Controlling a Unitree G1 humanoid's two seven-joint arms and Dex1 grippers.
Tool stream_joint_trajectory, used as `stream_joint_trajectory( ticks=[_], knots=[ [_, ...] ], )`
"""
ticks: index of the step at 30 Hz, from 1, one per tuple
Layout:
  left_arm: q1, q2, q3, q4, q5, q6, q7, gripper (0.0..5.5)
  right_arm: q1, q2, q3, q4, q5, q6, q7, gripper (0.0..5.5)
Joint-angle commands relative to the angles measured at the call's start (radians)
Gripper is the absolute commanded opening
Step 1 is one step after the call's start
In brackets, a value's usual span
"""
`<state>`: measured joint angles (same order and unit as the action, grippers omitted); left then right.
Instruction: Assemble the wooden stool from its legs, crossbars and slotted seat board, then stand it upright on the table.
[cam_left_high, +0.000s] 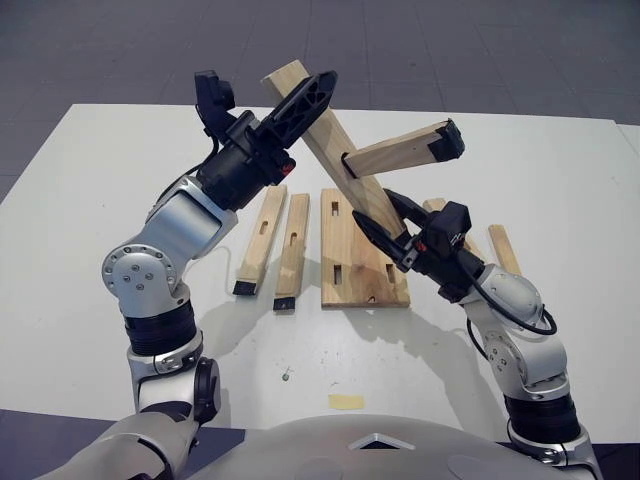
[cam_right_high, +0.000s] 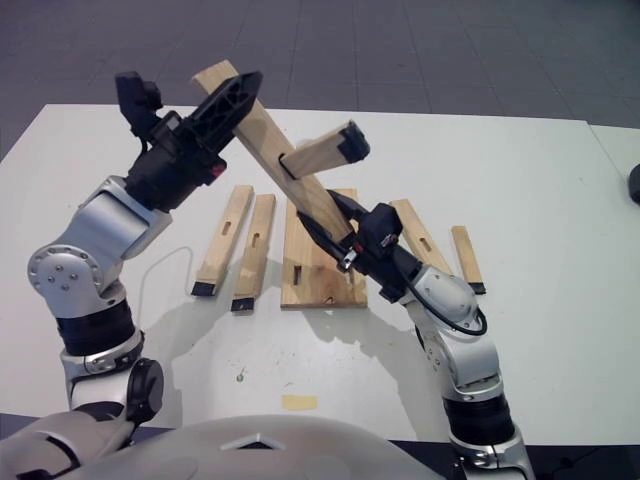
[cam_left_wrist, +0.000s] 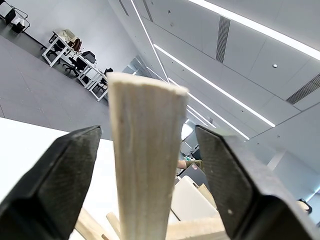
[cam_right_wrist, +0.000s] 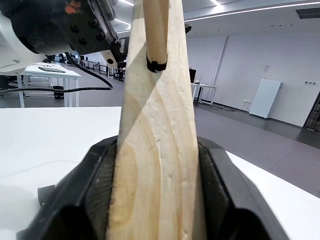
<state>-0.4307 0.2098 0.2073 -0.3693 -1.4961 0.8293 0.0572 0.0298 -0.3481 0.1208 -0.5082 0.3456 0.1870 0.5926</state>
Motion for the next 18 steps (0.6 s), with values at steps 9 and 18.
stream_joint_trajectory(
  ticks=[9,18],
  knots=[
    [0.008,0.035,-0.027,-0.027,0.024,-0.03,-0.03,1.28,0.001,-0.017,0.017,-0.009,-0.02,-0.007,-0.001,2.03],
    [-0.021,0.036,0.001,-0.016,0.024,-0.078,-0.045,1.12,-0.009,0.001,-0.009,0.029,-0.042,0.011,-0.048,2.5]
  ],
)
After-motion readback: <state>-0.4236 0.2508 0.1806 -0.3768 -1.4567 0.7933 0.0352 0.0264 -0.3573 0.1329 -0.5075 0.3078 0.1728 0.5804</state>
